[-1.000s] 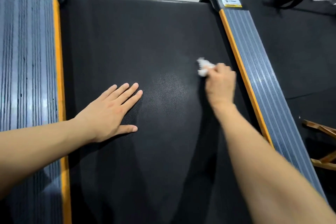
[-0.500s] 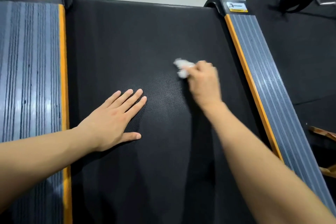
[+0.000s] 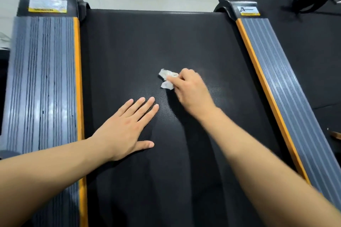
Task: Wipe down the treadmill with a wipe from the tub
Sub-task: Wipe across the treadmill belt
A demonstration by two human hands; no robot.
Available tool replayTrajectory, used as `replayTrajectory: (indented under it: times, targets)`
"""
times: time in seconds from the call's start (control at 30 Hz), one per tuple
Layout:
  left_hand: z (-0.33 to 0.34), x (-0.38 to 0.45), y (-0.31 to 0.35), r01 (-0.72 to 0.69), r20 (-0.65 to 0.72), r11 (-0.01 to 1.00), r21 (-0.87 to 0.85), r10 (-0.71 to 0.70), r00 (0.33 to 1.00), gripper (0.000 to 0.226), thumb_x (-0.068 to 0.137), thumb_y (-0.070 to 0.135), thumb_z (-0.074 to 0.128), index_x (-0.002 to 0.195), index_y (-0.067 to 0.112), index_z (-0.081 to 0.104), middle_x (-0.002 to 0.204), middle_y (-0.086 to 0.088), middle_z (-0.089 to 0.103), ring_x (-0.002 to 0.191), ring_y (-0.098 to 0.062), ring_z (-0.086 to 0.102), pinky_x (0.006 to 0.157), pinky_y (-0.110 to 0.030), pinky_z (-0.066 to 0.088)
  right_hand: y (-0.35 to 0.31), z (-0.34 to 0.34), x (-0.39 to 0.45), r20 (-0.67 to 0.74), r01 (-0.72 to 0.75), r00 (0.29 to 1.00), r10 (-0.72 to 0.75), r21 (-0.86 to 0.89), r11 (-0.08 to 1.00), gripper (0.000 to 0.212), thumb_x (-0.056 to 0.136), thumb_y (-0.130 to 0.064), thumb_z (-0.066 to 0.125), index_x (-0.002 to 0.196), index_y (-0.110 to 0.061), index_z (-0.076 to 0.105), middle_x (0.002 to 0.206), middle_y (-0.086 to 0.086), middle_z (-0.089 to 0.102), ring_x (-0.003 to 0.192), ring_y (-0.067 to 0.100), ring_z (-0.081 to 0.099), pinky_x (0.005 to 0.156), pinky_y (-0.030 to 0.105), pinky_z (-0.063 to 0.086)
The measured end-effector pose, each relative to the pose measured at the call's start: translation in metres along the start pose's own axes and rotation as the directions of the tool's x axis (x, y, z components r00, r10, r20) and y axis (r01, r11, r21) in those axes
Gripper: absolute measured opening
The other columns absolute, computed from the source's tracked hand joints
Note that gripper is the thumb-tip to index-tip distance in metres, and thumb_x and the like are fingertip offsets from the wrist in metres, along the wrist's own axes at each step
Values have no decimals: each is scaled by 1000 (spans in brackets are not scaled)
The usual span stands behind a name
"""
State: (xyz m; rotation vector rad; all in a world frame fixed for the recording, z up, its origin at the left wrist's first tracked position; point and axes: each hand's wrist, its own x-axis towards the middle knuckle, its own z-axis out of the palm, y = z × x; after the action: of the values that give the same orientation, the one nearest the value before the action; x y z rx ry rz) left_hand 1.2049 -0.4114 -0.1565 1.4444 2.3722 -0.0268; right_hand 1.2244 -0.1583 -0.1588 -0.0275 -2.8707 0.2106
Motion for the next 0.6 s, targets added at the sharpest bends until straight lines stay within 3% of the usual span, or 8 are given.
replayTrajectory:
  times: [0.03,0.1,0.2,0.27,0.33,0.47,0.53,0.6]
  targets:
    - [-1,0,1,3,2,1000,-4,-3,1000,97,87,80,10,157,23,-25,164,-2,-30,153,-23,-24,124,-39,-13,20,-3,0,-24,-9,1000,8,-56,998,29,78,-2,67,96,-20,78,74,10,53,64,32,54,58,38,42]
    - [-4,-3,1,-20,-24,1000,16,21,999,97,90,78,18,163,17,-2,170,-7,-7,157,-28,-1,125,-41,-1,74,-18,-1,-113,-244,968,223,-231,942,29,85,-9,62,103,-25,78,76,14,55,66,36,56,56,39,39]
    - [-6,-10,-4,-39,-54,997,63,43,998,89,93,71,21,162,15,18,168,-10,17,154,-30,21,127,-43,16,115,-35,-13,-94,-632,764,638,-305,712,29,96,-10,48,109,-12,74,99,23,58,91,42,57,77,47,44]
    - [-10,-20,-8,-72,-58,994,84,77,995,82,96,66,22,162,16,18,168,-10,17,154,-30,22,125,-44,21,95,-29,-11,-82,-693,704,705,-296,657,31,97,-9,46,117,-8,69,104,26,58,95,43,56,84,49,45]
    - [-10,-36,-9,-71,-61,992,105,78,995,76,98,59,41,160,16,29,165,-12,27,150,-31,32,121,-46,32,48,-16,0,-105,-642,763,638,-239,728,36,94,-10,46,123,-12,67,98,25,59,88,42,58,79,47,48]
    - [-8,-69,-12,-57,11,994,95,57,998,78,76,41,82,145,15,56,151,-15,51,133,-34,56,105,-48,51,-96,16,14,-32,-283,959,282,-28,959,36,89,-13,52,120,-25,66,80,12,57,72,31,55,64,38,44]
    - [-16,-76,-20,-106,46,991,84,102,994,76,73,32,85,142,19,58,147,-13,55,130,-33,59,103,-46,53,-145,23,7,-35,-119,992,123,90,989,29,86,-9,50,107,-16,69,78,10,53,68,29,51,60,38,44]
    - [-19,-83,-29,-101,66,993,67,97,993,75,83,29,77,151,23,47,157,-10,44,139,-32,50,109,-44,49,-134,24,7,-73,28,997,-20,103,994,25,84,-7,56,103,-15,72,79,9,53,68,30,52,60,38,43]
